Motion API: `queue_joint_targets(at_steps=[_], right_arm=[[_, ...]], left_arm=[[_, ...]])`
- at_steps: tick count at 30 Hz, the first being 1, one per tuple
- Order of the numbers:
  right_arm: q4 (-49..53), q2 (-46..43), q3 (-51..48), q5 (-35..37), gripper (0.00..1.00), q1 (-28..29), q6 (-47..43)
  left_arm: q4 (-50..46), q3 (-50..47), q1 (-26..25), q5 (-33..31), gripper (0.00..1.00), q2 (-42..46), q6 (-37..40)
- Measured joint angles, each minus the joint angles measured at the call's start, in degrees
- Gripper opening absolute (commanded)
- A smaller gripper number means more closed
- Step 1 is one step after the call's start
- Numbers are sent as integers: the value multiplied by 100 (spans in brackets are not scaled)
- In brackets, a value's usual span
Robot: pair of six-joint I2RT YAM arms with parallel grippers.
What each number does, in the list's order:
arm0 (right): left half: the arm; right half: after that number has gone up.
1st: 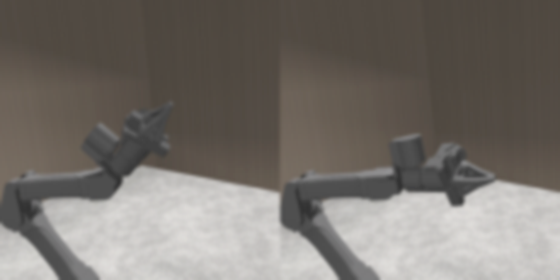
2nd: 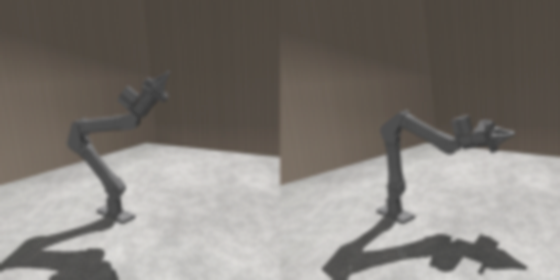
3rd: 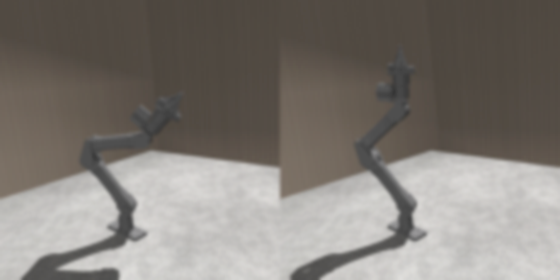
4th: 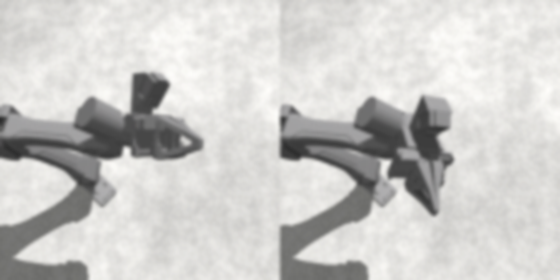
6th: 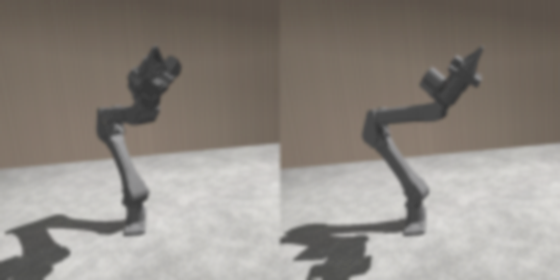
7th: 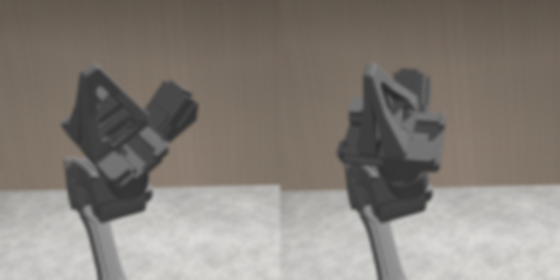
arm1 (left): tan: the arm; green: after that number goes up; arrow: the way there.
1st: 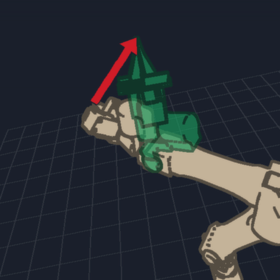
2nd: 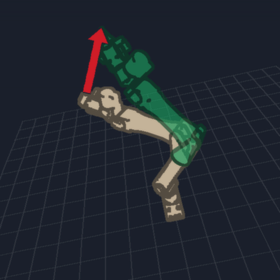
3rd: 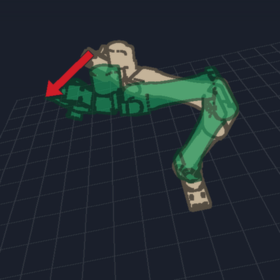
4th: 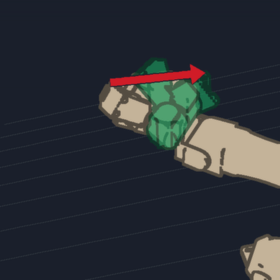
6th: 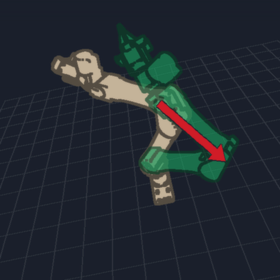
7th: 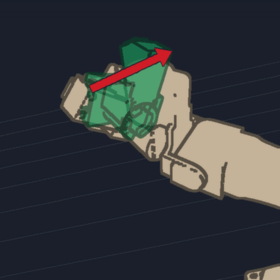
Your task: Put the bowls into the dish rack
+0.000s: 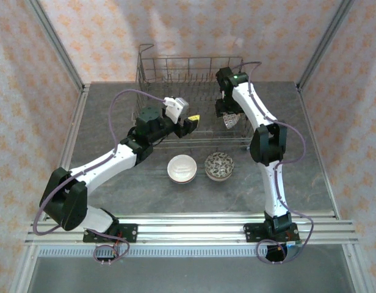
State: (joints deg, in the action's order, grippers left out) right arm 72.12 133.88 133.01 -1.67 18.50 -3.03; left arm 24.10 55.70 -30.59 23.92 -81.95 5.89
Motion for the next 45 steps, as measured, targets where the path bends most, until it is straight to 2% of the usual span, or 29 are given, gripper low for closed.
queue_joint_targets(at_steps=[4,13,19,38,45], right_arm=[[-146,-94,-181,-4,47,-7,46],[-363,-229,-426,-63,72,-33,105],[-350,-258,-435,120,79,-140,107],[-254,-776,-238,37,82,-234,146],[-236,-1624,-68,-195,82,-245,280]], left_arm=[[-66,0,0,0,64,55,0],[-76,0,0,4,64,85,-2],[-118,0,0,57,64,87,-4],[-461,225,-24,177,64,87,2],[-1217,636,-398,153,64,87,363]])
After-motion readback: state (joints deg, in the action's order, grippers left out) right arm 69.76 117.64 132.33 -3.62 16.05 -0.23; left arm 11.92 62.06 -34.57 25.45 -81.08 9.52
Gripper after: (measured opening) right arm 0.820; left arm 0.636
